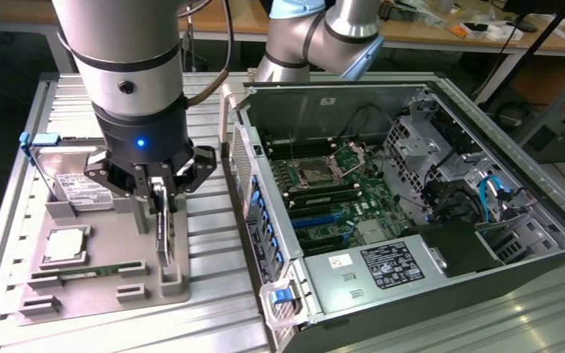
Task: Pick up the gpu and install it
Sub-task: 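Pick up the gpu and move the gpu toward the slot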
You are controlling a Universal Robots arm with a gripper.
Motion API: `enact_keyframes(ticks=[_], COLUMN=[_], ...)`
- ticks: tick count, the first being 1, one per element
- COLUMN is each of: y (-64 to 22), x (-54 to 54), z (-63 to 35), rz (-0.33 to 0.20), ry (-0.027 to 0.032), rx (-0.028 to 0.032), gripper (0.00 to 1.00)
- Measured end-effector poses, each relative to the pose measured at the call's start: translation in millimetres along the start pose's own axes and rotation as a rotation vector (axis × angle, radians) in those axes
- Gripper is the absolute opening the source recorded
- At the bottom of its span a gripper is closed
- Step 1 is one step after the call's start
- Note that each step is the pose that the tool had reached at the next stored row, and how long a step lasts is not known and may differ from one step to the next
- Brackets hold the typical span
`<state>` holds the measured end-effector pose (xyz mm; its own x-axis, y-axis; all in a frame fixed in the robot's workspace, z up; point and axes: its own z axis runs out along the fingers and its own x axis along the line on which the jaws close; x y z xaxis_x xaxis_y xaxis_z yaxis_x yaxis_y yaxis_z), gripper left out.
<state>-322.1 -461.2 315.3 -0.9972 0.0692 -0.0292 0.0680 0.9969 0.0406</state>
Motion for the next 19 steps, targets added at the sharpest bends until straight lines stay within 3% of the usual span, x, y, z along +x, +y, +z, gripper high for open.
enact_keyframes(ticks=[5, 19], y=[0.2, 0.3], x=[-0.2, -0.2], z=[-5.3, -7.4], rz=[0.0, 0.0], ry=[0.0, 0.0004], rx=[0.0, 0.0001], gripper=[0.27, 0.27])
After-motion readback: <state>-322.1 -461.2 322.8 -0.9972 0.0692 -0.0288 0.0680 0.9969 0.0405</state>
